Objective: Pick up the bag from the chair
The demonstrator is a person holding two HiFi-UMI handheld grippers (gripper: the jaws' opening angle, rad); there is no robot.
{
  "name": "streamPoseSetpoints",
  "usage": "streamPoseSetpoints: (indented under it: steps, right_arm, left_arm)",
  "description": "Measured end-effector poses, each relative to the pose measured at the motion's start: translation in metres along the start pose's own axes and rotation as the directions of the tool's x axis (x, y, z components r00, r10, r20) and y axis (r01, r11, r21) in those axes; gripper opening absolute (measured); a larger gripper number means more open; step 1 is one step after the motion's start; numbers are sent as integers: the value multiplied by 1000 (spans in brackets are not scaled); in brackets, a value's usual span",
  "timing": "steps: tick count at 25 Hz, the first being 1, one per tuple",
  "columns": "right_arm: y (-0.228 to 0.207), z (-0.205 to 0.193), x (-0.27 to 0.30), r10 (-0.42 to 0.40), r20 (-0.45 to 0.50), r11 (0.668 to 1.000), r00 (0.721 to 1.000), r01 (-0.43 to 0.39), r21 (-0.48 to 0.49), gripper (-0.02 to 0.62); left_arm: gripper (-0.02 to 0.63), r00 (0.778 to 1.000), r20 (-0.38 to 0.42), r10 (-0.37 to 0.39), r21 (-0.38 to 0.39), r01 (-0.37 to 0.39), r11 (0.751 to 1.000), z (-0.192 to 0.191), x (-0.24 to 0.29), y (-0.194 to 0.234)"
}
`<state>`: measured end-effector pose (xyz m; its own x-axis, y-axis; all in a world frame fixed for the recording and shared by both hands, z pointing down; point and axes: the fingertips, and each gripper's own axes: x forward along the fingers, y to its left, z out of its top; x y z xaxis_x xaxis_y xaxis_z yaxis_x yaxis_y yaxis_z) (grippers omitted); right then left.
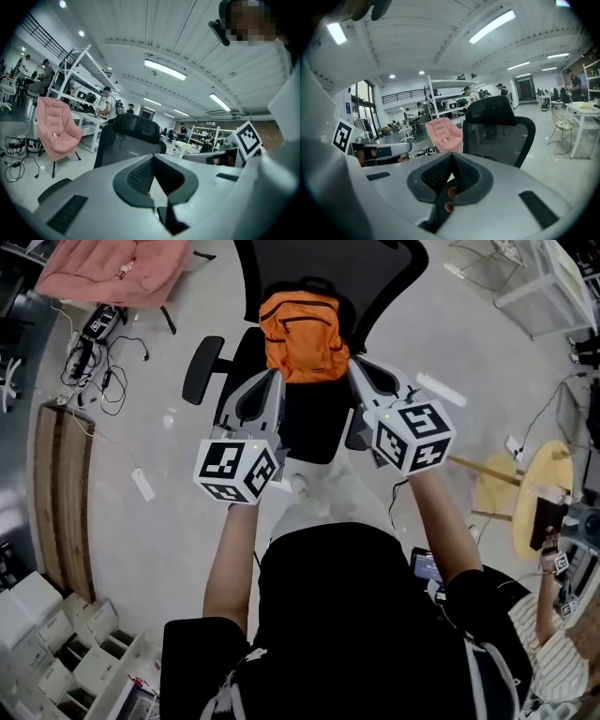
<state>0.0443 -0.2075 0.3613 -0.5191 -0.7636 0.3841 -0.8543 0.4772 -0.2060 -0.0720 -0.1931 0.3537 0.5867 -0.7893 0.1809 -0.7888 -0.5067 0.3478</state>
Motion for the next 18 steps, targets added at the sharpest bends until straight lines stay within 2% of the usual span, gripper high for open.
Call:
streamPoseSetpoints:
  steps: [9, 18]
  right_arm:
    - [-49, -28, 44, 13, -87, 1000, 996, -12, 11, 0]
    - [-70, -59, 94, 24, -162, 1000, 987, -23, 7, 2]
  left_arm:
    - [5, 995, -69, 68, -37, -70, 997, -38, 49, 34]
    - [5, 987, -121, 103, -55, -110, 992, -74, 76, 70]
